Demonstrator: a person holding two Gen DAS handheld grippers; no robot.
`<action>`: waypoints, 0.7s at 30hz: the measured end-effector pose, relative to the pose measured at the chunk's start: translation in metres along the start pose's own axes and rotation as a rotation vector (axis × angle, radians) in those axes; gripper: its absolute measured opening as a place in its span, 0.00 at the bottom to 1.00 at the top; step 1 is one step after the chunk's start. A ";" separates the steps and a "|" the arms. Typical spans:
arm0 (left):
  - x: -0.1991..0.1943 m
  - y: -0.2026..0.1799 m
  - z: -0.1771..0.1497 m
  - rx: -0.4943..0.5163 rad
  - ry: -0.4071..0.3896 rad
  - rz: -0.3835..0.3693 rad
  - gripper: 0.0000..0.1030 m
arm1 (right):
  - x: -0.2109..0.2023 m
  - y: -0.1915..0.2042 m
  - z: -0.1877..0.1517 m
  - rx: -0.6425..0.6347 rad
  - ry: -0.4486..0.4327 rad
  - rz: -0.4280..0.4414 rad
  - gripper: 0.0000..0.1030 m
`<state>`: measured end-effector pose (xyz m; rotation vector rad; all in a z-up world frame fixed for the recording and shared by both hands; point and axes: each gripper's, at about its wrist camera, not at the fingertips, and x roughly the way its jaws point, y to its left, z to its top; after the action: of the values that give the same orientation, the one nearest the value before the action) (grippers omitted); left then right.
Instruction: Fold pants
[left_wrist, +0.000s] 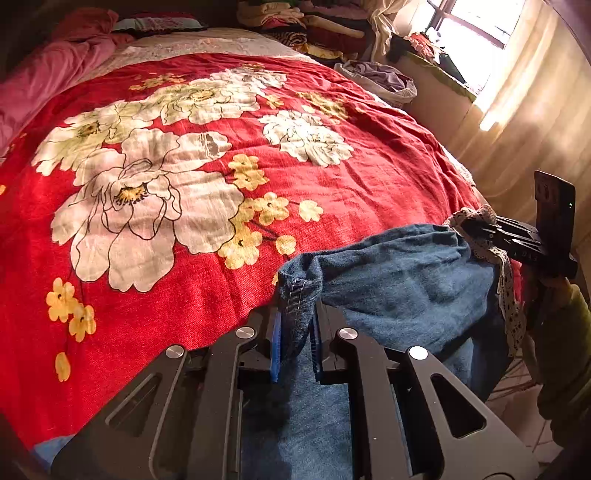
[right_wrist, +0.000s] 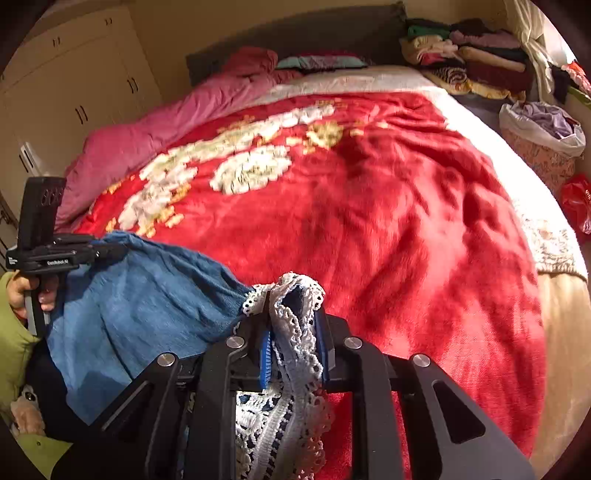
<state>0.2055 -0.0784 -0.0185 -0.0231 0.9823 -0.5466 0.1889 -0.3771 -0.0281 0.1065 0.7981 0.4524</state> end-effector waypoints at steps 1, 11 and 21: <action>-0.004 0.000 0.004 -0.004 -0.012 -0.005 0.06 | -0.009 -0.001 0.005 0.011 -0.033 0.007 0.17; 0.020 0.004 0.056 -0.027 -0.062 0.068 0.05 | 0.011 -0.022 0.069 -0.010 -0.065 -0.116 0.17; 0.035 0.030 0.035 -0.095 -0.073 0.087 0.29 | 0.046 -0.041 0.061 -0.023 0.000 -0.276 0.50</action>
<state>0.2614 -0.0762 -0.0340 -0.0841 0.9330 -0.4164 0.2751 -0.3899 -0.0268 -0.0256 0.7936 0.2007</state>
